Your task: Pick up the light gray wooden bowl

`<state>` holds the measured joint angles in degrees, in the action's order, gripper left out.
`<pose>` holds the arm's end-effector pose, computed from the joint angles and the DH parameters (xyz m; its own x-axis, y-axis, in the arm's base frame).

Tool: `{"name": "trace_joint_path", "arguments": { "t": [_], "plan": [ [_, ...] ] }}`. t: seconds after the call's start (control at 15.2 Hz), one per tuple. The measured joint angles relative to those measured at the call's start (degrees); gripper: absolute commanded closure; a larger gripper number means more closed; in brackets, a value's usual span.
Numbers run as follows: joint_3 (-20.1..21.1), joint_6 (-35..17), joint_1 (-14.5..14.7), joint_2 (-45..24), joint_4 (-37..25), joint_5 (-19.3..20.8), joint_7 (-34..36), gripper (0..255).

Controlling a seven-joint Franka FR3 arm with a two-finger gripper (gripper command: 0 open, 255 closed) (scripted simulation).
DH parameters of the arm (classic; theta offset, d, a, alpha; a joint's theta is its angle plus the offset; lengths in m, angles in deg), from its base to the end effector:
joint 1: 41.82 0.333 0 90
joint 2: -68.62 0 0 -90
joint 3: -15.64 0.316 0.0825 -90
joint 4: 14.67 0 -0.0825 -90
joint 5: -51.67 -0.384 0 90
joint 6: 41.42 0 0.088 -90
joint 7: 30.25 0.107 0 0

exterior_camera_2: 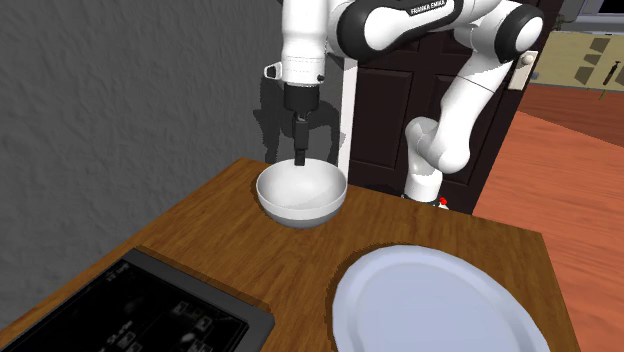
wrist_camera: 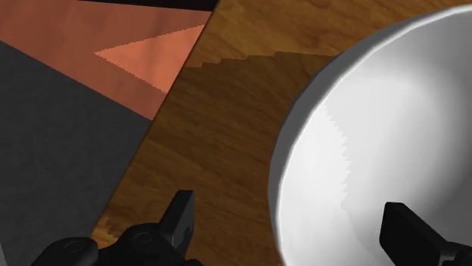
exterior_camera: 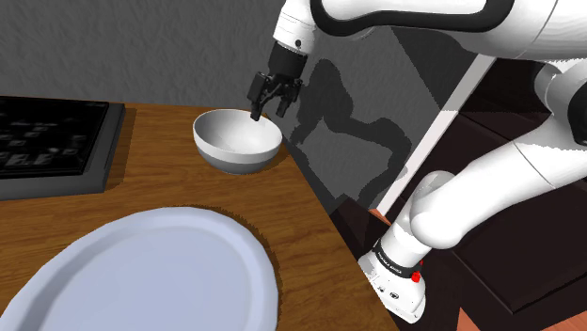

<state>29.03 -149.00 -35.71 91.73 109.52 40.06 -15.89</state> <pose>0.4123 0.1757 0.5616 0.9971 0.0203 0.0727 0.0296 -0.9912 -0.1293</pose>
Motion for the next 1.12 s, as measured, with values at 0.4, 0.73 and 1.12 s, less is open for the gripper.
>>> {"name": "trace_joint_path", "arguments": {
  "t": [0.4, 0.73, 1.12],
  "plan": [
    [0.51, -4.21, 0.19, -0.62, 3.53, -0.39, -0.17, 0],
    [0.52, -4.75, 0.19, -0.67, 3.96, -0.43, -0.25, 255],
    [0.50, -4.85, 0.19, -0.58, 4.03, -0.46, -0.25, 255]
  ]
}}
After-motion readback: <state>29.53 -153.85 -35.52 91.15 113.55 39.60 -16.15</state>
